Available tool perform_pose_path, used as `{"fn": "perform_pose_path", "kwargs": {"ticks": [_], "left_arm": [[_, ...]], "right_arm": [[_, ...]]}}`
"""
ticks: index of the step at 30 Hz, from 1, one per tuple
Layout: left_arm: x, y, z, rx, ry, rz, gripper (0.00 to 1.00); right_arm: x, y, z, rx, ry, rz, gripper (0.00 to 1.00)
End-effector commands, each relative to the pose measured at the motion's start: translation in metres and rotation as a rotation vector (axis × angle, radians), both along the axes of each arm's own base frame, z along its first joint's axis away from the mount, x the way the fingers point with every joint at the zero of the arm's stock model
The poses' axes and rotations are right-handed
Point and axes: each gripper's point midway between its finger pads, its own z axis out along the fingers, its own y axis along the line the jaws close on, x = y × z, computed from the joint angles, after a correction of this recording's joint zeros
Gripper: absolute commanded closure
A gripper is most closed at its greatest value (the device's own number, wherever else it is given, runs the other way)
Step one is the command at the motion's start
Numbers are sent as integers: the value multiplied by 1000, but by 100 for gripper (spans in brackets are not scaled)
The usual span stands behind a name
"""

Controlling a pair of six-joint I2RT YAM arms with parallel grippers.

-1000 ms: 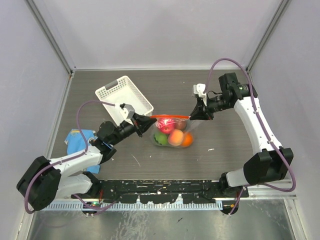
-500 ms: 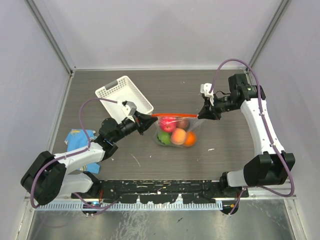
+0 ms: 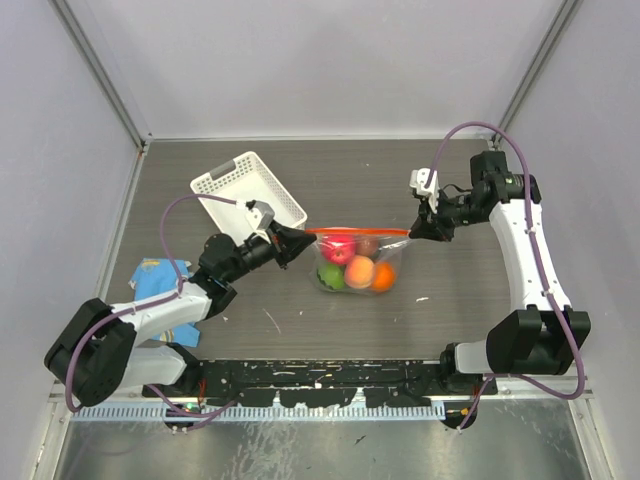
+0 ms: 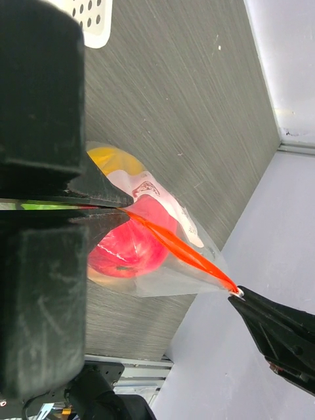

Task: Open the zip-top bag and remove the fake food
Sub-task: Unzip the zipper food storage bag at the center of the board.

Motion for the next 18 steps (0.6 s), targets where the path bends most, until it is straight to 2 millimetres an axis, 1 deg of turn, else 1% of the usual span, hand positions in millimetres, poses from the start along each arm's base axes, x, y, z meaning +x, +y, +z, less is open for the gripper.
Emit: {"fn": "perform_pose_path", "kwargs": {"ticks": [1, 5, 10, 18], "left_arm": [[9, 1, 38, -64, -102, 13, 100], [10, 0, 37, -60, -102, 6, 100], [9, -1, 37, -53, -107, -6, 100], [7, -4, 37, -48, -114, -24, 100]], "right_arm": [[0, -22, 5, -74, -57, -53, 98], [1, -29, 4, -88, -61, -74, 98], [1, -34, -5, -102, -43, -92, 96], [2, -41, -3, -119, -59, -127, 94]]}}
